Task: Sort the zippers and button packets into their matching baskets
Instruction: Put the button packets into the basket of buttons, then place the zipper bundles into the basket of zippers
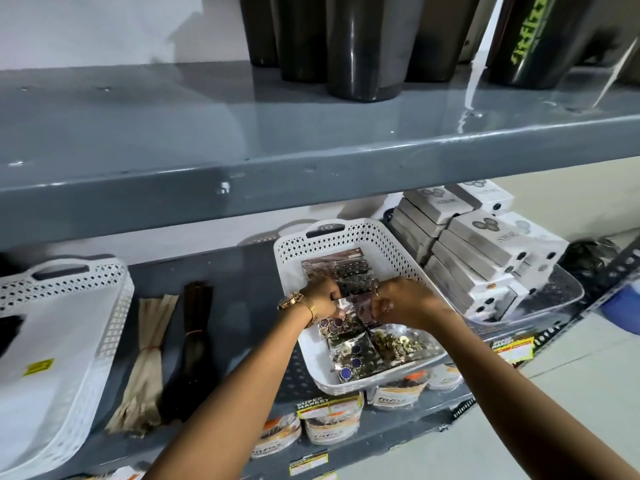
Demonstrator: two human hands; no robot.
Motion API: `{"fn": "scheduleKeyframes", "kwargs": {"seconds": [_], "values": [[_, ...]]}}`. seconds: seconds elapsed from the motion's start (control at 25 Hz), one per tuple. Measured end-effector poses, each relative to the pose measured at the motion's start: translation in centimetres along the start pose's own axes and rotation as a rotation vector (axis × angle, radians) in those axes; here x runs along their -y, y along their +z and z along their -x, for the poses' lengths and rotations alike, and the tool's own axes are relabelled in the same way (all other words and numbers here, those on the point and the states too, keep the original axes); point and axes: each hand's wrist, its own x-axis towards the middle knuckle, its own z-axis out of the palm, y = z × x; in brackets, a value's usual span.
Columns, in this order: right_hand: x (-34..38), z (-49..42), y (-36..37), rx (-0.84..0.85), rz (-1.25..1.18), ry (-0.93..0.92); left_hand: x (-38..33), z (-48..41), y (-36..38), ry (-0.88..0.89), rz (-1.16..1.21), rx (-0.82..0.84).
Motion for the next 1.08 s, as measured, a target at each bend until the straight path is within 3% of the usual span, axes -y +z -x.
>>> {"fn": "scheduleKeyframes", "kwargs": {"seconds": [0.16,0.32,0.68,0.76,0.92,1.08], "values": [[-1.4,0.1,-1.2,0.148,-0.133,-0.007,-0.3,0.0,0.6,-0.029,-0.072,0.003],[-0.8,-0.8,-1.9,0.016,-0.187,-0.04,-0.5,0.1,1.3,-0.072,-0.151,-0.046],[-0.7,-1.7,-0.3,0.129,-0.125,0.051,-0.5,0.9,1.8,-0.071,-0.178,-0.131],[0.1,-1.8,-0.4,0.08,-0.078,0.053,-0.4,1.2,1.7,-0.067,-0.156,-0.175],[4.6,-2.8,-1.6,-0.171,0.011,-0.006,0.2,3.5,-0.1,-0.054,-0.065,-0.376],[11.7,-4.3,-2.0,-0.346,-0.139,-0.147,2.5,8.0,-3.7,-0.069,-0.086,-0.713]]}}
